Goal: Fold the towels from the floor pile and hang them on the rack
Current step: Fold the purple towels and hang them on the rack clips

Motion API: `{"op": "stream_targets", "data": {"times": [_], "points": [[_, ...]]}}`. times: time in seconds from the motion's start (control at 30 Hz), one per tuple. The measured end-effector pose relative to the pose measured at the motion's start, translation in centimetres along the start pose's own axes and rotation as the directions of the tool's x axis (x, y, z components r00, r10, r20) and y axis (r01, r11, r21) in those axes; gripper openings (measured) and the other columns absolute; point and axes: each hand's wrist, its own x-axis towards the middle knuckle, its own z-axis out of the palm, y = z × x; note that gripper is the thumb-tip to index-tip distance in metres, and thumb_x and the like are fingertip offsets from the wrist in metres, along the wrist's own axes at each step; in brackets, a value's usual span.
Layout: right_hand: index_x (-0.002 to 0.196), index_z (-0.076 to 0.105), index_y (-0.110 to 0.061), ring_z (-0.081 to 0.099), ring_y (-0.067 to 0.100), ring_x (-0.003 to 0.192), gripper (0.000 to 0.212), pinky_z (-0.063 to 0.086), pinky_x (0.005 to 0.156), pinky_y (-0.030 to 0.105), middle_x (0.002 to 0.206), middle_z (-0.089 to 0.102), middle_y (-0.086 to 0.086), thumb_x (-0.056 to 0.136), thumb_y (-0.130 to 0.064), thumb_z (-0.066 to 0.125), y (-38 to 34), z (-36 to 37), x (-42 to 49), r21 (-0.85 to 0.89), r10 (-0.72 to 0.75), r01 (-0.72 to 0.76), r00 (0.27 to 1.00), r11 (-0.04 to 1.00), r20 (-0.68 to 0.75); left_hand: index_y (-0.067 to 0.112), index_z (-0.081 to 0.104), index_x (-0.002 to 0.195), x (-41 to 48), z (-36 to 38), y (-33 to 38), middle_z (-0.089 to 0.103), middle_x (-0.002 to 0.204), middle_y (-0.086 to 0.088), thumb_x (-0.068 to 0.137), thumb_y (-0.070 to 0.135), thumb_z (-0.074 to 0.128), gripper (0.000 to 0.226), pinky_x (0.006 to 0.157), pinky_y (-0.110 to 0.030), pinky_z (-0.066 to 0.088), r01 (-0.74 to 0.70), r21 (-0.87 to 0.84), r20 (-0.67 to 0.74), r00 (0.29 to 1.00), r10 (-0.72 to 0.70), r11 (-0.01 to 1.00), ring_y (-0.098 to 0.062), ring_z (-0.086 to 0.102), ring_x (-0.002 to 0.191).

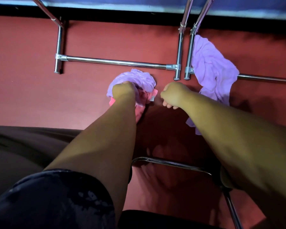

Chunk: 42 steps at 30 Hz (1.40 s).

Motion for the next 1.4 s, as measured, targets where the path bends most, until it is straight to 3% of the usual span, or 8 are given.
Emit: {"op": "stream_targets", "data": {"times": [0.13,0.23,0.33,0.67,0.9,1.17,1.27,1.4], "points": [[0.102,0.071,-0.007,0.077,0.035,0.081,0.022,0.065,0.073,0.044,0.084,0.078,0.012,0.092,-0.016,0.053,-1.9,-0.9,-1.5,-0.071,-0.134,0.126,0.985,0.989,-0.108,0.013,0.073,0.114,-3.4,-0.3,0.7,0.075,0.117,-0.013,0.097,0.016,0.068,0.018,0.084,-0.039,0.065,-0.009,-0.794,0.067,0.992,0.102,0.608,-0.027,0.073,0.095],[0.115,0.063,-0.02,0.07,0.03,0.086,0.034,0.05,0.063,0.033,0.091,0.07,0.003,0.081,-0.023,0.071,-2.6,-1.9,-3.2,-0.069,-0.287,0.278,0.936,0.958,-0.206,0.011,0.08,0.077,-6.8,-1.1,2.3,0.075,0.073,-0.006,0.09,0.014,0.065,0.02,0.067,-0.03,0.063,0.012,-0.904,0.107,0.974,0.199,0.427,-0.02,0.072,0.068],[0.112,0.068,-0.013,0.065,0.032,0.09,0.023,0.038,0.063,0.033,0.095,0.067,0.008,0.091,-0.021,0.065,-3.0,-3.4,-5.4,-0.112,-0.318,0.298,0.907,0.948,-0.278,0.014,0.066,0.099,-10.6,-2.6,4.3,0.065,0.078,-0.01,0.104,0.005,0.046,0.022,0.052,-0.031,0.059,-0.006,-0.938,0.088,0.964,0.253,0.348,-0.025,0.067,0.06],[0.074,0.061,-0.012,0.052,0.024,0.074,0.028,0.043,0.069,0.038,0.072,0.057,0.006,0.094,-0.032,0.063,-5.1,-10.3,-17.0,0.162,-0.323,0.483,0.763,0.861,-0.56,0.009,0.051,0.154,-24.8,-8.9,9.0,0.058,0.12,-0.021,0.108,-0.012,0.03,0.055,0.045,-0.02,0.055,-0.187,-0.914,-0.004,0.891,0.454,0.36,-0.019,0.067,0.063],[0.083,0.074,-0.006,0.058,0.012,0.072,0.028,0.046,0.07,0.033,0.091,0.081,-0.002,0.071,-0.03,0.066,-7.1,-15.7,-27.8,0.338,-0.319,0.651,0.677,0.68,-0.663,-0.009,0.056,0.142,-34.1,-13.9,10.9,0.059,0.142,-0.021,0.099,-0.017,0.031,0.051,0.062,-0.021,0.063,-0.38,-0.846,-0.073,0.777,0.625,0.374,-0.029,0.063,0.128],[0.083,0.063,-0.02,0.054,0.008,0.063,0.016,0.042,0.056,0.025,0.073,0.067,-0.009,0.081,-0.028,0.076,-5.3,-18.1,-35.0,0.221,-0.283,0.728,0.501,0.65,-0.818,0.01,0.079,0.105,-41.3,-15.1,8.9,0.08,0.101,-0.017,0.072,0.002,0.076,0.034,0.094,-0.036,0.06,-0.851,-0.442,-0.218,0.408,0.887,0.283,-0.02,0.072,0.089],[0.091,0.067,-0.019,0.06,0.009,0.069,0.012,0.047,0.058,0.023,0.082,0.072,-0.005,0.085,-0.022,0.078,-2.5,-17.1,-34.0,0.225,-0.27,0.703,0.518,0.675,-0.812,0.012,0.077,0.087,-40.6,-12.1,7.4,0.073,0.075,-0.003,0.086,0.012,0.081,0.003,0.076,-0.035,0.055,-0.907,-0.294,-0.264,0.381,0.886,0.302,-0.015,0.063,0.071],[0.086,0.072,-0.017,0.054,0.009,0.063,0.014,0.042,0.057,0.026,0.069,0.064,-0.008,0.088,-0.029,0.078,-0.9,-15.9,-33.3,0.231,-0.246,0.675,0.532,0.701,-0.811,0.012,0.067,0.075,-40.7,-10.3,7.7,0.056,0.056,0.012,0.093,0.032,0.078,0.028,0.06,-0.028,0.042,-0.93,-0.126,-0.328,0.369,0.87,0.347,-0.01,0.048,0.056]]}}
